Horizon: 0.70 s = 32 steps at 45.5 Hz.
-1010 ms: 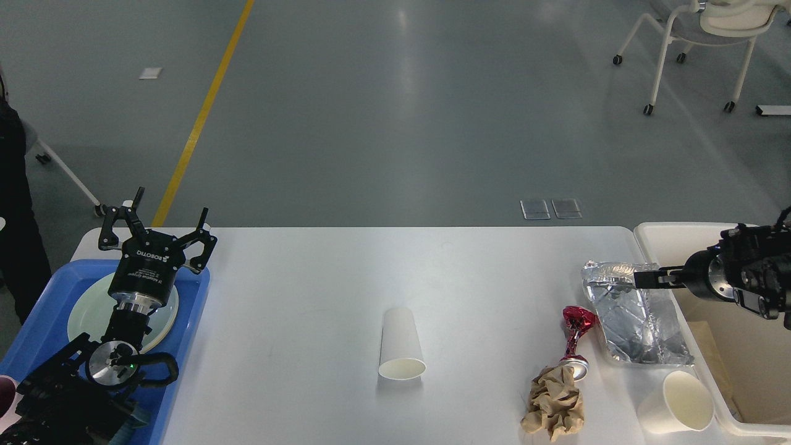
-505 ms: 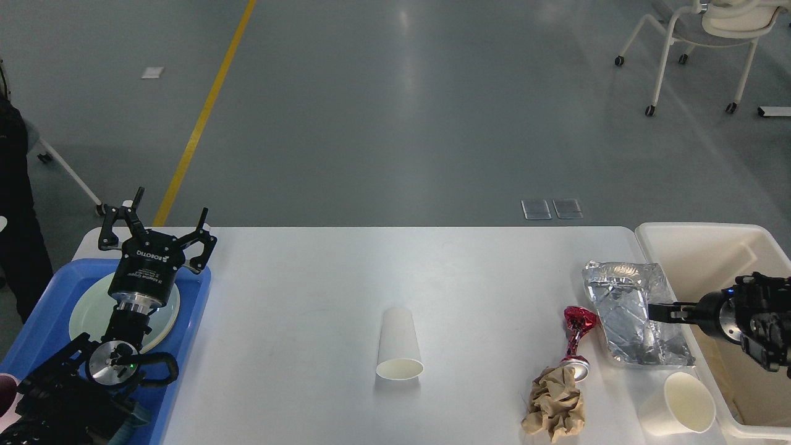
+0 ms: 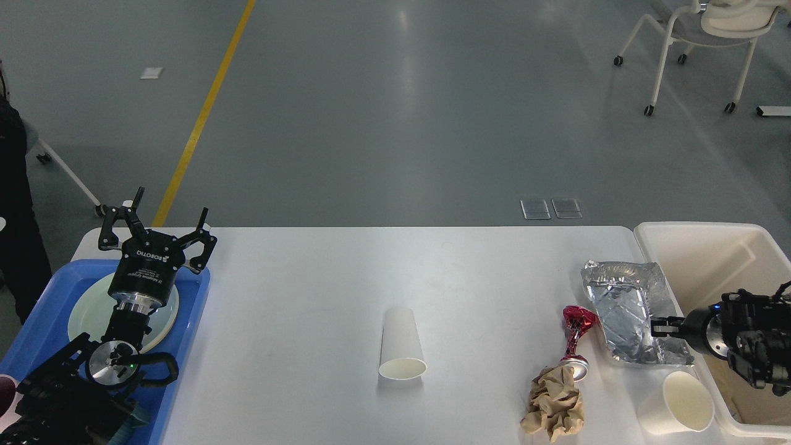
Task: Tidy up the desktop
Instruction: 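Lower the right gripper onto the silver foil bag and grasp it, then lift the silver foil bag and drop it into the white bin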
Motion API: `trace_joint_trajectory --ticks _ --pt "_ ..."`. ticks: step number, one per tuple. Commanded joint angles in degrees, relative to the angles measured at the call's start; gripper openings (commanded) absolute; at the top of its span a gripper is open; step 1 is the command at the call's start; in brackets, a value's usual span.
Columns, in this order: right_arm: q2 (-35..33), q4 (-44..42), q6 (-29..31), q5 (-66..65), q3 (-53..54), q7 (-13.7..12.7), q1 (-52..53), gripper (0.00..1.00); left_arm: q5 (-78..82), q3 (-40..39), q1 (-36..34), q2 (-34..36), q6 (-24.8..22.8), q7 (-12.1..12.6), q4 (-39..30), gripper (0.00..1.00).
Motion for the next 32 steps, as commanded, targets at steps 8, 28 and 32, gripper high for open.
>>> trace_joint_trajectory --ticks 8,28,32 --pt "-1.87 9.98 0.77 -0.17 -1.14 2.34 6.06 0.00 0.00 0.00 0.00 0.00 0.00 0.00 0.00 1.00" --pt "-15.41 44.88 22.46 -9.66 -12.83 5.42 70.82 0.00 0.00 0.00 0.00 0.00 0.00 0.00 0.00 1.00" --pt "-14.80 46.65 31.52 -10.63 -12.92 5.42 81.02 0.00 0.00 0.00 0.00 0.00 0.00 0.00 0.00 1.00"
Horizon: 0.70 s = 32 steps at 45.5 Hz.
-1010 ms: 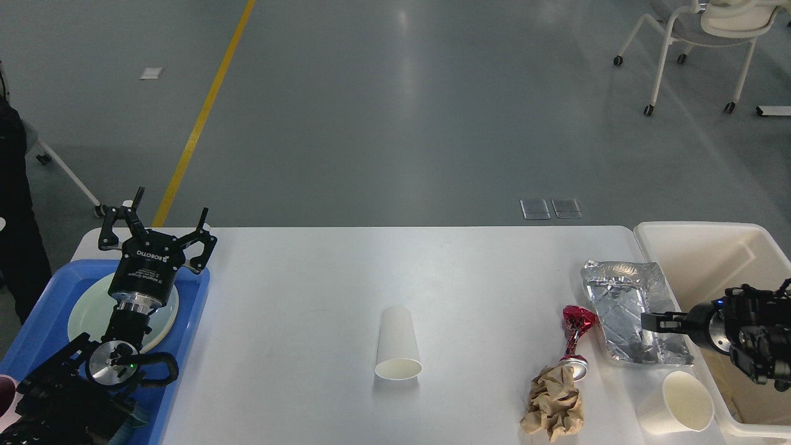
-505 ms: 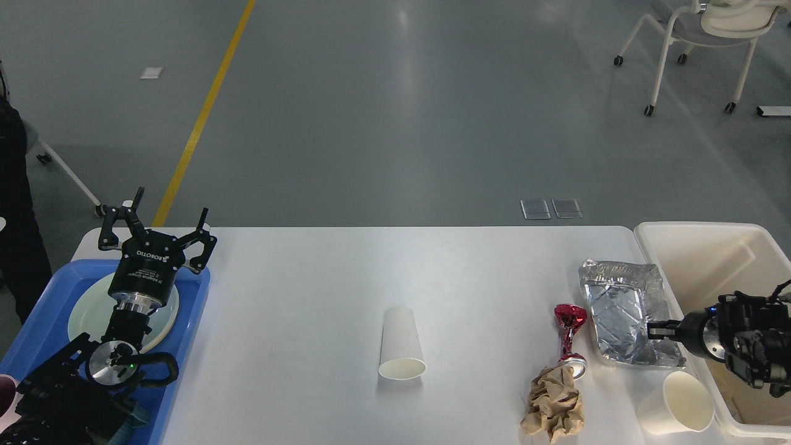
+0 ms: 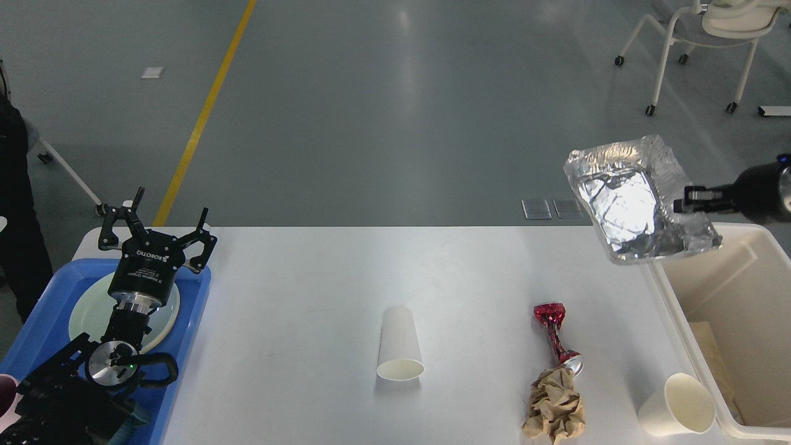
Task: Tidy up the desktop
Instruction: 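Lift the silver foil bag and drop it into the white bin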
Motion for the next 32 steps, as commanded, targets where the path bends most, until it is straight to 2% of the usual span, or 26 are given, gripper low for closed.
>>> trace_joint_trajectory --ticks 1,6,8,15,18,22,28,32 --pt "0.63 2.63 13.46 -2.29 -0.41 0.00 15.53 0.00 0.01 0.00 0.00 0.00 0.00 0.00 0.01 1.00" --pt "4.14 3.25 23.04 -6.07 -0.32 0.00 23.10 0.00 0.01 0.00 0.00 0.00 0.00 0.00 0.01 1.00" --pt "4.50 3.60 24.72 -6.60 -0.23 0.00 24.25 0.00 0.01 0.00 0.00 0.00 0.00 0.00 0.01 1.00" --pt "4.15 3.25 23.24 -7.13 -0.41 -0.44 24.25 0.00 0.01 0.00 0.00 0.00 0.00 0.00 0.01 1.00" --pt "3.71 1.50 20.26 -7.13 -0.94 -0.61 22.42 0.00 0.01 0.00 0.00 0.00 0.00 0.00 0.01 1.00" --pt "2.57 -5.08 13.50 -7.39 -4.71 -0.61 14.17 0.00 0.01 0.00 0.00 0.00 0.00 0.00 0.01 1.00" --pt "1.69 -24.05 -2.84 -5.90 -9.46 -0.52 -7.61 0.00 0.01 0.00 0.00 0.00 0.00 0.00 0.01 1.00" --pt "-0.68 -37.76 -10.50 -1.69 -9.73 -0.44 -24.57 0.00 0.01 0.00 0.00 0.00 0.00 0.00 0.01 1.00"
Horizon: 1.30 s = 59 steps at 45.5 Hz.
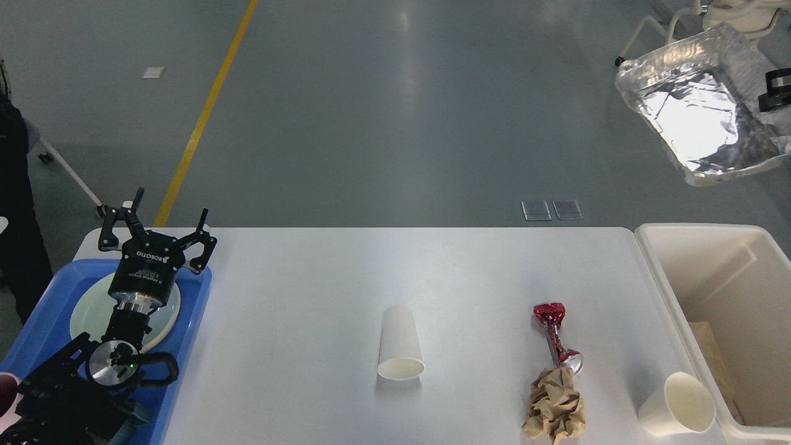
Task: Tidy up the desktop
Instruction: 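Lift the silver foil bag and drop it into the white bin, then lower the right gripper onto the red-wrapped item and grasp it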
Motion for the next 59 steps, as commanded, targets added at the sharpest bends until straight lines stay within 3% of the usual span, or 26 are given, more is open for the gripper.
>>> trace_joint_trajectory --ticks 1,8,11,18,23,24,25,26,27,43,48,53,59 --pt "-3.12 -20.56 -12.22 6.15 -1.08 0.16 -25.54 0.00 0.01 0.00 0.00 0.00 0.00 0.00 -0.01 1.00" --pt "-4.19 -38.69 -14.43 19.16 1.90 -0.01 -51.94 0.00 0.01 0.00 0.00 0.00 0.00 0.00 -0.01 1.00" --pt "-3.05 -38.71 -14.43 21.20 3.22 -1.06 -55.90 0.00 0.01 0.00 0.00 0.00 0.00 0.00 -0.01 1.00" --pt "-0.67 -38.35 -15.13 21.73 7.00 -6.60 -62.32 0.00 0.01 0.00 0.00 0.00 0.00 0.00 -0.01 1.00" --pt "0.56 -38.44 -15.39 21.81 11.04 -7.40 -65.05 0.00 0.01 0.00 0.00 0.00 0.00 0.00 -0.01 1.00" --pt "0.65 -38.44 -15.39 21.81 11.48 -7.75 -65.14 0.08 0.01 0.00 0.00 0.00 0.00 0.00 -0.01 1.00" --pt "0.82 -38.44 -15.39 21.73 11.75 -8.01 -65.32 0.26 0.01 0.00 0.00 0.00 0.00 0.00 -0.01 1.00" --pt "0.82 -38.44 -15.39 21.81 11.93 -8.19 -65.41 0.59 0.01 0.00 0.00 0.00 0.00 0.09 -0.01 1.00" --pt "0.82 -38.44 -15.48 21.81 12.01 -8.36 -65.49 1.00 0.01 0.00 0.00 0.00 0.00 0.00 -0.01 1.00" --pt "1.70 -37.74 -14.96 21.81 11.84 -8.63 -64.88 1.00 0.01 0.00 0.00 0.00 0.00 0.00 -0.01 1.00" --pt "1.79 -33.71 -14.25 21.11 11.49 -7.84 -55.50 1.00 0.01 0.00 0.00 0.00 0.00 0.00 -0.01 1.00" --pt "1.70 -16.69 -10.92 18.40 7.98 -7.05 -35.66 1.00 0.01 0.00 0.00 0.00 0.00 0.00 -0.01 1.00" --pt "3.10 11.78 -3.46 14.43 4.72 -7.13 -7.18 1.00 0.01 0.00 0.00 0.00 0.00 0.00 -0.01 1.00"
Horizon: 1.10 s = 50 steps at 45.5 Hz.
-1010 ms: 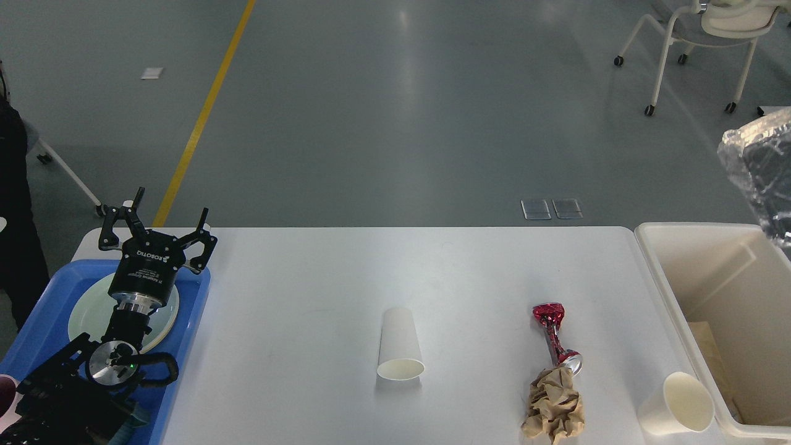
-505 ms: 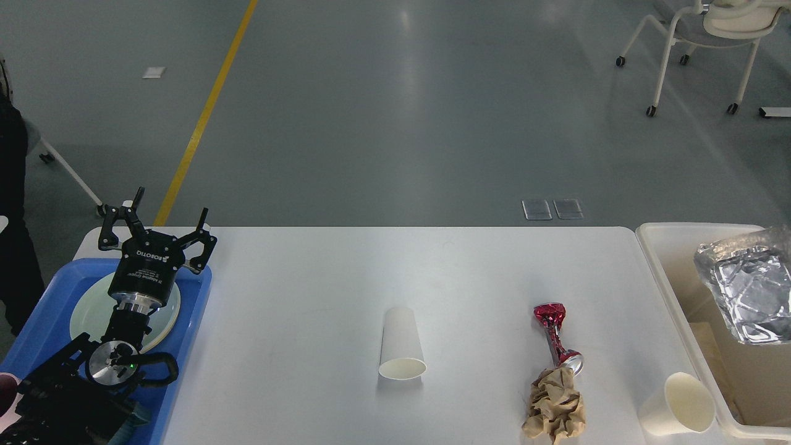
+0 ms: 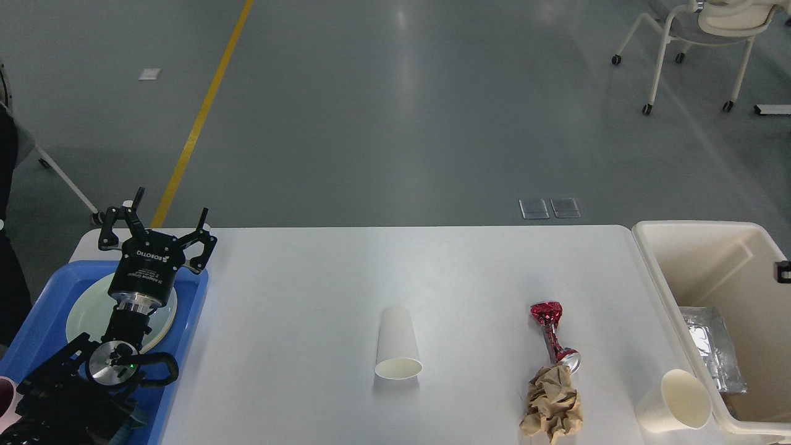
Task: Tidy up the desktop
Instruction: 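Lower the right gripper onto the red-wrapped item and grasp it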
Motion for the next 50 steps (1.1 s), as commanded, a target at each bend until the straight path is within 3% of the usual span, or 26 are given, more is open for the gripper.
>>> trace_joint_trajectory --ticks 1,7,11,21,26,30,33,40,42,44,47,50 --pt "2.02 27.09 8.37 -2.81 -2.15 0.04 29.02 1.00 0.00 0.00 -0.01 0.01 0.00 0.00 0.00 1.00" --pt "5.19 49.86 20.07 -2.72 1.09 0.04 50.84 1.00 0.00 0.00 -0.01 0.01 0.00 0.00 0.00 1.00" --pt "5.19 58.14 25.08 -2.63 6.36 -0.31 58.76 1.00 0.00 0.00 -0.01 0.01 0.00 0.00 0.00 1.00" --pt "2.65 59.56 39.06 -2.63 13.84 -0.49 67.65 1.00 0.00 0.00 -0.01 0.01 0.00 0.00 0.00 1.00" --pt "2.38 59.13 39.60 -3.51 14.20 -1.28 67.48 1.00 0.00 0.00 -0.01 0.01 0.00 0.00 0.00 1.00" --pt "2.47 57.63 35.39 -4.56 13.93 -1.63 64.42 1.00 0.00 0.00 -0.01 0.01 0.00 0.00 0.00 1.00" --pt "2.99 57.28 28.55 -4.91 13.76 -1.81 58.19 1.00 0.00 0.00 -0.01 0.01 0.00 0.00 0.00 1.00" --pt "10.54 53.68 7.46 -5.09 10.16 -2.60 39.21 1.00 0.00 0.00 -0.01 0.01 0.00 0.00 0.00 1.00" --pt "14.48 49.40 -2.18 -4.83 6.92 -2.51 30.71 1.00 0.00 0.00 -0.01 0.01 0.00 0.00 0.00 1.00" --pt "16.70 45.61 -7.49 -4.13 5.50 -2.42 24.88 1.00 0.00 0.00 -0.01 0.01 0.00 0.00 0.00 1.00" --pt "18.81 41.73 -11.90 -1.50 4.88 -2.34 17.67 1.00 0.00 0.00 -0.01 0.01 0.00 0.00 0.00 1.00" --pt "20.48 39.62 -12.70 0.18 4.88 -2.34 12.21 1.00 0.00 0.00 -0.01 0.01 0.00 0.08 0.00 1.00"
